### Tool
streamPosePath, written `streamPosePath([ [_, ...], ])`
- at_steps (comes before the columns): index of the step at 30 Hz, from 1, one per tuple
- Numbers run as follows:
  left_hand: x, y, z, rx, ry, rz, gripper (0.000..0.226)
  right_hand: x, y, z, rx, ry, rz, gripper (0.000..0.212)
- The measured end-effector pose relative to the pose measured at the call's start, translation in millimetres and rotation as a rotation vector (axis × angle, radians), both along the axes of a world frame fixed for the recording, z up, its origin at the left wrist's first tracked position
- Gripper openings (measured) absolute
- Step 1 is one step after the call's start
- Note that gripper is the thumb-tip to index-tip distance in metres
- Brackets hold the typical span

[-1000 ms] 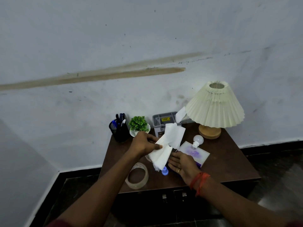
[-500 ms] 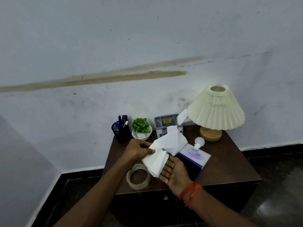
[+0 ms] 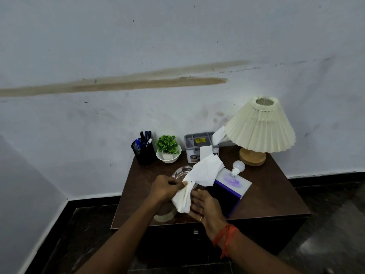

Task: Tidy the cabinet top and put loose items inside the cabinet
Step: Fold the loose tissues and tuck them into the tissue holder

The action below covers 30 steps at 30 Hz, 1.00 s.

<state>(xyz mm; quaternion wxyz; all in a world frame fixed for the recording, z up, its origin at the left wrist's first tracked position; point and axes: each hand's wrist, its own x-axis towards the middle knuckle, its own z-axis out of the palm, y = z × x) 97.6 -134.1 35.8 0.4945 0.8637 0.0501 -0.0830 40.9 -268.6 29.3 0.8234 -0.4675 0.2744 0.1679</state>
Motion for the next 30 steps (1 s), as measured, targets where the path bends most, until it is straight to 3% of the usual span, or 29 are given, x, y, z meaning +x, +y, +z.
streamPosePath([
  [4, -11.1, -8.0, 0.5, -0.137, 0.033, 0.046, 0.025, 0.0, 0.4, -2.4, -0.053, -0.015, -0.011, 0.025],
  [9, -19.7, -14.3, -4.2, -0.258, 0.085, 0.054, 0.013, 1.7, 0.9, -4.5, -0.062, -0.047, -0.024, 0.022],
  [24, -32.6, 1.2, -6.8, -0.391, 0.226, 0.157, 0.014, -0.2, -0.6, -10.3, -0.156, -0.09, 0.031, 0.024],
  [30, -30.5, 6.1, 1.8, -0.432, 0.216, 0.169, 0.026, -0.1, -2.1, -11.1, -0.136, -0.1, 0.024, 0.025],
])
